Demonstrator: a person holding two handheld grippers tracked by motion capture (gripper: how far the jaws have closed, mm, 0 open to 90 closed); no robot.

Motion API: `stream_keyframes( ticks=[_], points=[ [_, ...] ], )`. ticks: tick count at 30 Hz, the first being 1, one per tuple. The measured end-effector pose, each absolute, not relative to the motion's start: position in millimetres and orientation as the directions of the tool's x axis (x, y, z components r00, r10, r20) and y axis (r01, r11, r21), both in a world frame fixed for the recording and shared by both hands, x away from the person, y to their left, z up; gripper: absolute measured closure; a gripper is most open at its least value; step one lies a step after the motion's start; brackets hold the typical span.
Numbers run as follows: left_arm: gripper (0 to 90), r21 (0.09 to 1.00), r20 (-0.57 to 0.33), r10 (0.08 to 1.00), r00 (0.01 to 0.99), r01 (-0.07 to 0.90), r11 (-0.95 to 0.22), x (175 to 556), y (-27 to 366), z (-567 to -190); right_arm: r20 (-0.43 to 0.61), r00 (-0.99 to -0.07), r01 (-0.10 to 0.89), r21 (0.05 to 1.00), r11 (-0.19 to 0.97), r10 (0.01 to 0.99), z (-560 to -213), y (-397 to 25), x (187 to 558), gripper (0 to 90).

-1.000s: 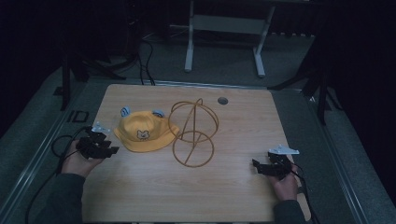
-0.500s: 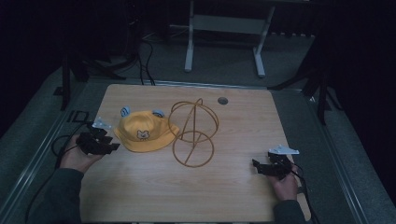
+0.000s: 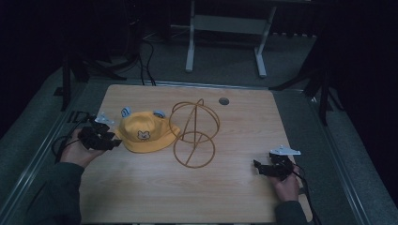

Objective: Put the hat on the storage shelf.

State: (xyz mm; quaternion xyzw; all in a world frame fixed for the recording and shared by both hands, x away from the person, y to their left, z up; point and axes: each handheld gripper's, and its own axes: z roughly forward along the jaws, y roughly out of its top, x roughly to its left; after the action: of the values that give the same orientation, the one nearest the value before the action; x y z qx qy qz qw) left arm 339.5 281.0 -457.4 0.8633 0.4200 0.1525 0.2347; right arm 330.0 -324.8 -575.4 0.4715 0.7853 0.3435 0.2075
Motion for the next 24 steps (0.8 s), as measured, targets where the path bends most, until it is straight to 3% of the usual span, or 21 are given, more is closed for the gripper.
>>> stream_keyframes(
  ticks=[24],
  points=[
    [57.2,0.513,0.061,0.749,0.659,0.623,-0.590,355,264,-439,-0.001,-0.469,0.598,0.735,0.319,0.883,-575,-325,330,19.2]
  ],
)
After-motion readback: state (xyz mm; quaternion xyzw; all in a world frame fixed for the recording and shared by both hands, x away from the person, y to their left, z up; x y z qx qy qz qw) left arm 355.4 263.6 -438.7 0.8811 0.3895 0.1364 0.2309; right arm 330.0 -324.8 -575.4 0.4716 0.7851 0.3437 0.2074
